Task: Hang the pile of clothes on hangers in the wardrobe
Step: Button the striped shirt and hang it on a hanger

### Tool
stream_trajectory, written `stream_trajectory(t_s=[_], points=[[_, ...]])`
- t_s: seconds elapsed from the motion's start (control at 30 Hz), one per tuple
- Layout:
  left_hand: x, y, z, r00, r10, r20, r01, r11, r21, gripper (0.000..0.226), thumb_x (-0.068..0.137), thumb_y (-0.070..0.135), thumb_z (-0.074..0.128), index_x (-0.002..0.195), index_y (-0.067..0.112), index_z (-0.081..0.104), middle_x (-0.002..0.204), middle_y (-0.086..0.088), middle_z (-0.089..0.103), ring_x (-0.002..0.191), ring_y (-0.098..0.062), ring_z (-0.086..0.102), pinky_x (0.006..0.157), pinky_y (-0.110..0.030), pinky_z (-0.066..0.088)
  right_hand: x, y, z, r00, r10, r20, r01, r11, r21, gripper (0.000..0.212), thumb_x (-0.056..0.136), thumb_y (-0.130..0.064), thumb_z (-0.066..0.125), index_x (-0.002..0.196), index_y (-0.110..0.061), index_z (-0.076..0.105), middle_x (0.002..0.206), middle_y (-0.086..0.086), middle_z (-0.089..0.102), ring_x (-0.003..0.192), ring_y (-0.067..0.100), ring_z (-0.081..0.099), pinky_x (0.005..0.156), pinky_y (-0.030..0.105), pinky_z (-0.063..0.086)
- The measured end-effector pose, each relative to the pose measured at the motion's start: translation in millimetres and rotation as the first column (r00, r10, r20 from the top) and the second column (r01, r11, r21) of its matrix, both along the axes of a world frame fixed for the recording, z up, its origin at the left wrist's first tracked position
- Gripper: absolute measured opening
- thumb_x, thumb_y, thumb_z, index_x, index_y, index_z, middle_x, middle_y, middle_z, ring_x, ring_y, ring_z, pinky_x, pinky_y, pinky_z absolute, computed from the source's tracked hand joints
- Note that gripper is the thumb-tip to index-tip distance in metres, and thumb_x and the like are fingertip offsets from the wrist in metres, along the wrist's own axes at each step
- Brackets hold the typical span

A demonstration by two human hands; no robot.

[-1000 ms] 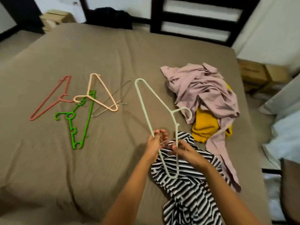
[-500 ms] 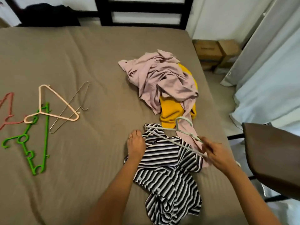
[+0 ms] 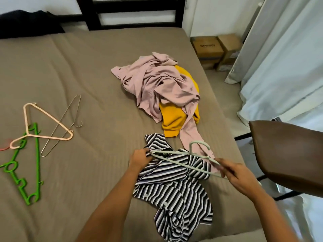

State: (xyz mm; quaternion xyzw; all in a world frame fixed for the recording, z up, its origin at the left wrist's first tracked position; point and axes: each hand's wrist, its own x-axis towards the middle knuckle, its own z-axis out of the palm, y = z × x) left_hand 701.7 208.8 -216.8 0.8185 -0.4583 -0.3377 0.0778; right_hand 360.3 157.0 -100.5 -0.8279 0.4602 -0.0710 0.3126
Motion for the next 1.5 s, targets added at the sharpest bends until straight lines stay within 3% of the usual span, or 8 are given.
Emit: stream_trajectory(t_s=[0.17, 0.47, 0.83, 1.03, 1.2, 1.3, 1.43, 1.5], points=[[2.7, -19.5, 41.6, 0.991, 0.11, -0.075, -0.125, 0.965, -0.233, 0.031, 0.094, 0.026, 0.055, 0.104, -0.002, 0.065, 0.097, -0.025, 0.067, 0.094, -0.037, 0.062, 0.076, -0.035, 0.041, -14.0, -12.7, 3.7, 0.991, -0.05, -0.124, 0.048, 0.999, -0.015, 0.037, 0.092, -0.01, 0.054, 0.122, -0.03, 0.06, 0.068, -0.015, 0.061, 0.064, 0.007, 0.057, 0.061, 0.018, 0.042], [-25.7, -36.6, 126.2, 0.866, -0.269, 0.422, 0.355, 0.925, -0.138, 0.039, 0.099, 0.037, 0.038, 0.108, 0.007, 0.062, 0.107, -0.016, 0.061, 0.098, -0.035, 0.061, 0.078, -0.041, 0.047, 9.8, -5.7, 28.1, 0.997, -0.049, 0.067, 0.047, 0.998, 0.039, 0.034, 0.096, -0.011, 0.05, 0.12, -0.035, 0.057, 0.069, -0.012, 0.065, 0.073, -0.001, 0.059, 0.064, 0.014, 0.041], [-37.4, -25.0, 192.5, 0.861, -0.081, -0.502, -0.157, 0.897, -0.413, 0.023, 0.094, 0.024, 0.053, 0.115, 0.016, 0.061, 0.09, -0.009, 0.057, 0.066, -0.012, 0.05, 0.057, -0.025, 0.043, 61.9, 6.7, 24.5, 0.932, -0.085, 0.352, 0.05, 0.993, 0.107, 0.031, 0.093, -0.019, 0.05, 0.11, -0.044, 0.059, 0.074, -0.019, 0.063, 0.073, 0.004, 0.058, 0.071, 0.03, 0.045], [-4.8, -11.2, 221.9, 0.732, -0.601, 0.321, 0.666, 0.729, -0.156, 0.051, 0.086, 0.054, 0.049, 0.127, 0.025, 0.058, 0.142, 0.001, 0.042, 0.128, -0.02, 0.039, 0.106, -0.035, 0.029, 45.4, -14.2, 40.0, 0.88, -0.054, 0.472, -0.081, 0.962, 0.261, 0.02, 0.094, -0.017, 0.052, 0.102, -0.029, 0.066, 0.089, -0.005, 0.067, 0.087, 0.013, 0.06, 0.08, 0.025, 0.044], [-24.7, 7.3, 212.6, 0.783, -0.6, 0.165, 0.621, 0.735, -0.272, 0.031, 0.094, 0.017, 0.054, 0.123, 0.008, 0.055, 0.112, -0.014, 0.065, 0.102, -0.031, 0.059, 0.08, -0.033, 0.039, 64.1, 2.9, 47.1, 0.82, -0.053, 0.57, -0.22, 0.891, 0.398, 0.021, 0.089, -0.029, 0.056, 0.103, -0.016, 0.066, 0.086, -0.011, 0.066, 0.078, 0.003, 0.056, 0.074, 0.016, 0.045], [-18.9, 20.8, 211.3, 0.815, -0.542, 0.204, 0.577, 0.734, -0.358, 0.031, 0.094, 0.013, 0.051, 0.125, 0.012, 0.054, 0.114, -0.011, 0.066, 0.102, -0.028, 0.059, 0.08, -0.032, 0.04, 69.3, 7.3, 42.2, 0.816, -0.175, 0.551, -0.26, 0.741, 0.62, 0.027, 0.091, -0.026, 0.054, 0.115, -0.015, 0.063, 0.097, -0.001, 0.065, 0.074, 0.009, 0.057, 0.066, 0.021, 0.051], [-3.3, 31.1, 219.6, 0.8, -0.574, 0.175, 0.592, 0.706, -0.39, 0.025, 0.093, 0.009, 0.052, 0.117, 0.011, 0.059, 0.114, -0.007, 0.066, 0.102, -0.02, 0.059, 0.085, -0.026, 0.042, 52.0, -14.1, 44.8, 0.833, -0.36, 0.42, -0.388, 0.16, 0.907, 0.033, 0.093, -0.011, 0.046, 0.125, -0.008, 0.053, 0.117, 0.017, 0.059, 0.098, 0.034, 0.064, 0.085, 0.046, 0.055], [-2.3, 34.0, 225.1, 0.788, -0.591, 0.175, 0.607, 0.694, -0.388, 0.025, 0.093, 0.008, 0.053, 0.117, 0.009, 0.059, 0.113, -0.006, 0.066, 0.102, -0.018, 0.058, 0.084, -0.019, 0.039, 56.3, -17.6, 41.3, 0.92, -0.136, 0.369, -0.346, 0.163, 0.924, 0.04, 0.092, -0.002, 0.047, 0.13, -0.014, 0.053, 0.119, 0.012, 0.055, 0.095, 0.023, 0.062, 0.078, 0.043, 0.058]])
